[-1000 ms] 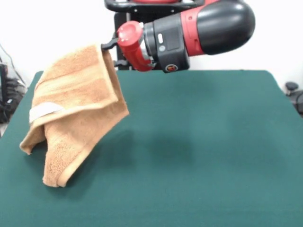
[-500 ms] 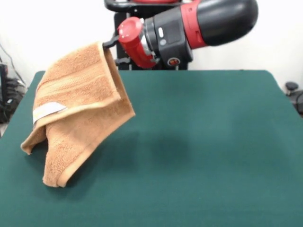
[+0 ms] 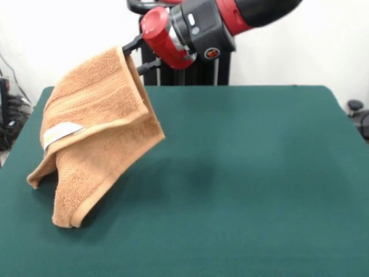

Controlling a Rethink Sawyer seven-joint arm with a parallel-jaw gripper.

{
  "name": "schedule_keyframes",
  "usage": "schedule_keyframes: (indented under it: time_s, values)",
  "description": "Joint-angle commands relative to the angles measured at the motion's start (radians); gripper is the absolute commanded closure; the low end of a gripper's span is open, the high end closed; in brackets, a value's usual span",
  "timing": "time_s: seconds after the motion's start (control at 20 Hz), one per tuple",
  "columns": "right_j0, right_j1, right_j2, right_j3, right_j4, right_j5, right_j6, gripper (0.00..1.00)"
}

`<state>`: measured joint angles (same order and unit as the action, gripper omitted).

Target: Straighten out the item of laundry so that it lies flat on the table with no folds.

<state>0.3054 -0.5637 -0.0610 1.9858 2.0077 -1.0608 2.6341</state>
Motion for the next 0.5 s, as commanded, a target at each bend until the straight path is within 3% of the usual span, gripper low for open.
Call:
schedule_keyframes:
  time_s: [0.05, 0.3, 0.5]
  values:
    - [-0.003, -0.071, 0.119, 0.135, -0.002, 0.115, -0.127, 0.00]
    - [-0.004, -0.181, 0.132, 0.200, 0.036, 0.145, -0.181, 0.00]
    - [-0.014, -0.188, 0.137, 0.211, 0.013, 0.149, -0.171, 0.00]
